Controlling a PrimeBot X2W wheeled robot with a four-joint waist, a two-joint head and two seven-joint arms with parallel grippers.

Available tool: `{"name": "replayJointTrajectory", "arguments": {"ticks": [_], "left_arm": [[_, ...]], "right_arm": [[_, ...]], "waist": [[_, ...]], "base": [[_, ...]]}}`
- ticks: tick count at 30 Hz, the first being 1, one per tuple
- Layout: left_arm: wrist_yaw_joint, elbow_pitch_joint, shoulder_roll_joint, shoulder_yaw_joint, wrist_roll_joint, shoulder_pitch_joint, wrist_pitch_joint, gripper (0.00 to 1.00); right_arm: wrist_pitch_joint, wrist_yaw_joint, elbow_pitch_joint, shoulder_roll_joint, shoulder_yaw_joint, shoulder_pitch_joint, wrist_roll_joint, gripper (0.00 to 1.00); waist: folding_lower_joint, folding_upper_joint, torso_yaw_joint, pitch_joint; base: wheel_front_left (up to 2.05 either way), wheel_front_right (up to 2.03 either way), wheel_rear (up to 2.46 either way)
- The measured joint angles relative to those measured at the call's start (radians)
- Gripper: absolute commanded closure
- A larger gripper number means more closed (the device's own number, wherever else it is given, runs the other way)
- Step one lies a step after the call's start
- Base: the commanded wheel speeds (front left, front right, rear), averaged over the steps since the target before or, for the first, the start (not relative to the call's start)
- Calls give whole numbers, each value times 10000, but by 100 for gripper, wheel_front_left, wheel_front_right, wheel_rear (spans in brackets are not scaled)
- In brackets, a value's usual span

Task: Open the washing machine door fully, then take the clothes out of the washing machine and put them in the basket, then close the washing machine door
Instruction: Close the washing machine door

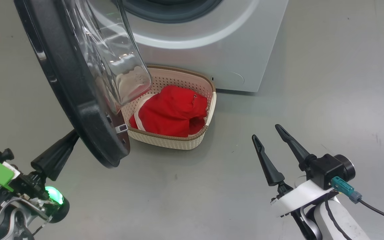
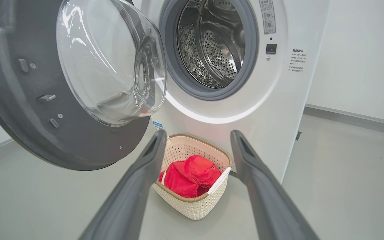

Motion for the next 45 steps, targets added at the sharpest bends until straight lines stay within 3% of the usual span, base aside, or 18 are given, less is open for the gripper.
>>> {"name": "replayJointTrajectory", "arguments": {"ticks": [22,45], "left_arm": [[27,77,-238,-479,23,-33,-564,100],[27,288,-667,-474,205,-1631,-2357,100]], "right_arm": [[0,0,67,140,100,-201,94,0],[0,0,-48,316,-121,-629,337,0]], "waist": [[0,0,-1309,142],[0,0,-3256,890]], "base": [[0,0,0],[0,0,0]]}}
